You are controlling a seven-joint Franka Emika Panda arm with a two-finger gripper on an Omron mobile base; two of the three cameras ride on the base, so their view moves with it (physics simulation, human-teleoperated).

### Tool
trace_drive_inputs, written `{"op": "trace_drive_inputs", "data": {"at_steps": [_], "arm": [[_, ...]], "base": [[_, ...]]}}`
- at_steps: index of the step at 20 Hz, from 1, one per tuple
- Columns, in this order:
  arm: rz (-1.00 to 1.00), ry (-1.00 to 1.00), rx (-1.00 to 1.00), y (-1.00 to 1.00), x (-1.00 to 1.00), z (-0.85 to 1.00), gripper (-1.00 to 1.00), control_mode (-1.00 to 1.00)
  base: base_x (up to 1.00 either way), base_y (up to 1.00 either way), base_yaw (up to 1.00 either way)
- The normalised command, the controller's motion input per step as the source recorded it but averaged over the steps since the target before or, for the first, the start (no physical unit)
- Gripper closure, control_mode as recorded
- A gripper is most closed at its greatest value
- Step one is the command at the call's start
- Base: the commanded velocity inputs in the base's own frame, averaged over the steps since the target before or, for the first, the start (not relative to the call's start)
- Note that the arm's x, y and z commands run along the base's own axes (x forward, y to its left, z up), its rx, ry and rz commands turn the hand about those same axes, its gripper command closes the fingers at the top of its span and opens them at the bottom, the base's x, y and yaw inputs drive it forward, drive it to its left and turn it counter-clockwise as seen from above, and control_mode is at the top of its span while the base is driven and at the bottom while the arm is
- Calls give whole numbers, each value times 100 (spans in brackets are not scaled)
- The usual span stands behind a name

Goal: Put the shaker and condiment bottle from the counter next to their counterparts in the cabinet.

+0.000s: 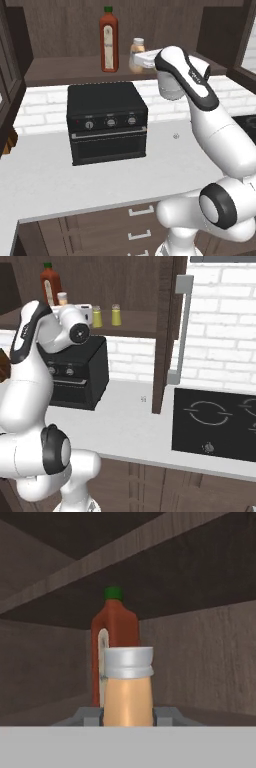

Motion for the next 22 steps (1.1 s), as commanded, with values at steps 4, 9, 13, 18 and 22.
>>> {"op": "trace_drive_inputs", "data": {"at_steps": [4,9,13,18,22], "arm": [[0,0,0,6,32,0,100,-100],[0,0,0,7,31,-1,100,-100],[0,0,0,10,26,-7,-100,-100],[0,0,0,5,15,-4,-100,-100],[0,0,0,0,3,0,-100,-100]], "base": [[0,0,0],[0,0,0],[0,0,0],[0,0,0],[0,0,0]]}}
